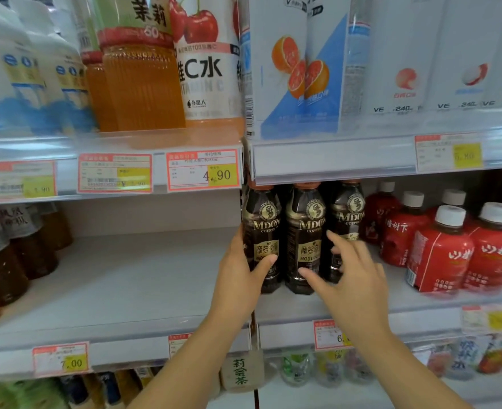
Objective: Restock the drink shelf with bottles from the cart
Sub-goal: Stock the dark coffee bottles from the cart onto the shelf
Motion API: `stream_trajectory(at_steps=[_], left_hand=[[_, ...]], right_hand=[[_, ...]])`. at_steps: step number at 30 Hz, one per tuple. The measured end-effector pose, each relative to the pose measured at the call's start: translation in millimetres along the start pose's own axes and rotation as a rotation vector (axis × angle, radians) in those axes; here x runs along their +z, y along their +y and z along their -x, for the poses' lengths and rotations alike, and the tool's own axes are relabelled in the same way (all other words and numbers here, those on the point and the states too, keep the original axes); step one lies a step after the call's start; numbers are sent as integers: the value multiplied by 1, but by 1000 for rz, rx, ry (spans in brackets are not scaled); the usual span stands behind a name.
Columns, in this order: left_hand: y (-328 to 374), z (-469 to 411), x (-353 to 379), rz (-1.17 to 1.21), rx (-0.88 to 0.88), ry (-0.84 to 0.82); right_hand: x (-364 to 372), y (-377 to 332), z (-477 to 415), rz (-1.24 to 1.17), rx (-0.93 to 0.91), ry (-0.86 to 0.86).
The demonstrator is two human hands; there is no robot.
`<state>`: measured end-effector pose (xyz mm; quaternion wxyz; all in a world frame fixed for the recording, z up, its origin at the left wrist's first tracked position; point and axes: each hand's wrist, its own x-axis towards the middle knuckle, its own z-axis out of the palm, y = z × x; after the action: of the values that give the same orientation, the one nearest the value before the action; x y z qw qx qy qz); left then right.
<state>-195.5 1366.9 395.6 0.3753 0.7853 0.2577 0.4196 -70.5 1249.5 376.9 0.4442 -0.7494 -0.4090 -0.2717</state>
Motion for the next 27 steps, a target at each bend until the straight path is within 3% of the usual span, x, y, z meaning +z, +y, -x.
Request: stream_trajectory(at_steps=[3, 8, 16, 23, 27], left_hand=[[-1, -1, 4, -33, 11, -5], [-1, -2, 8, -29, -1, -32], [-8, -4, 10, -36, 9, -16], [-8, -3, 10, -29, 44, -14], [1, 10, -1, -103, 66, 38]], right_hand=[[-12, 14, -4, -173, 75, 64], [-7, 23, -10, -199, 49, -240], [7, 9, -7, -122, 118, -133], [5, 4, -4, -104, 123, -163], [-5, -8, 13, -110, -45, 22]])
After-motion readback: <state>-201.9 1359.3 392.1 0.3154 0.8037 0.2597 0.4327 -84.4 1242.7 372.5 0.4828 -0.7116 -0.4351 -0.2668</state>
